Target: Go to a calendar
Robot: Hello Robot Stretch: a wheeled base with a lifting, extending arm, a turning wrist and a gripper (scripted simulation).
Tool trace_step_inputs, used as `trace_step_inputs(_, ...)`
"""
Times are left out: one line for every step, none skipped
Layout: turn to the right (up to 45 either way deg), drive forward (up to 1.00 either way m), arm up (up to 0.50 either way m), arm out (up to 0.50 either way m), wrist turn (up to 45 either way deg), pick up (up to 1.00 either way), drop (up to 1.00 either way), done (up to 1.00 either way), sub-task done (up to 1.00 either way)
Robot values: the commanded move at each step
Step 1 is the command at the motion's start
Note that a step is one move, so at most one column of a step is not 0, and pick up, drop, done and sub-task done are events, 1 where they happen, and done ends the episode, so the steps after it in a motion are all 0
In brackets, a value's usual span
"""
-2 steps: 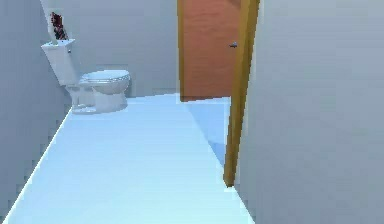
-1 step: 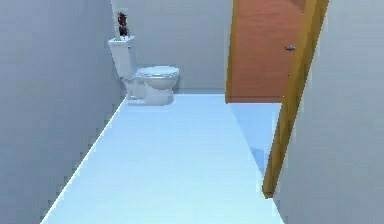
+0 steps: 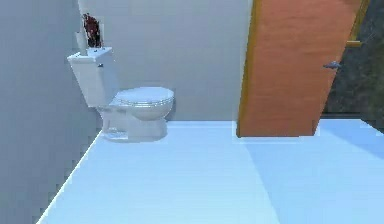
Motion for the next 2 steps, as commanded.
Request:
trace_step_inputs(-6.0, 0.0, 0.0, 0.0, 0.0, 0.0, 0.0, 0.0, 0.0)
trace_step_inputs(0.0, 0.55, 0.0, 0.0, 0.0, 0.0, 0.0, 0.0, 0.0)
